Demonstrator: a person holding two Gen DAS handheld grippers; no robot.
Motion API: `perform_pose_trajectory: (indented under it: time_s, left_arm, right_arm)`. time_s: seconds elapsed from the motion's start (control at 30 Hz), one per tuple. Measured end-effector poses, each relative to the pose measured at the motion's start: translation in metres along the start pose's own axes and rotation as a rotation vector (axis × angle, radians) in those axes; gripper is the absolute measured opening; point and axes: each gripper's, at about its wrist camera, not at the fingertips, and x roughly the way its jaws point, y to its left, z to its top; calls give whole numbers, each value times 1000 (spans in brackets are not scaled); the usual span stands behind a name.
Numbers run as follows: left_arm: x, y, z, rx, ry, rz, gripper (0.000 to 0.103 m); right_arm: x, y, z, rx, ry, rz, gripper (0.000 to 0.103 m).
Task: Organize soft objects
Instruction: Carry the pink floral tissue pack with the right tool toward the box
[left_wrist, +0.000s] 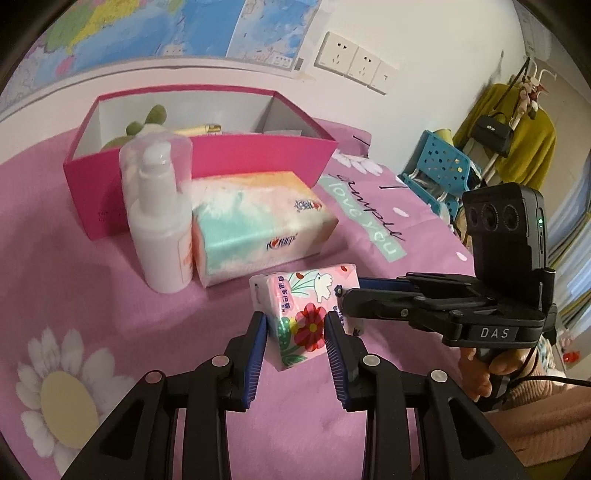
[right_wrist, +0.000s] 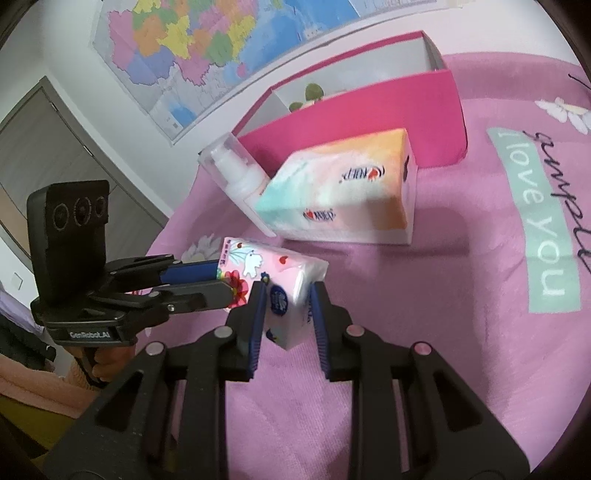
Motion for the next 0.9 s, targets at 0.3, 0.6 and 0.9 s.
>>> perform_pose_trajectory:
  time_s: [0.3, 0.6, 0.9]
  left_arm:
    - [-2, -6, 6, 21, -14, 11, 31]
    - [-7, -11, 13, 40, -38, 16, 31]
    - [-12, -15, 25, 57, -61, 32, 31]
  right_arm:
    - [-7, 0, -1, -1, -20, -7, 28]
    - [-16, 4, 1, -11, -45, -12, 28]
    - [-25, 6, 9, -27, -70, -15, 28]
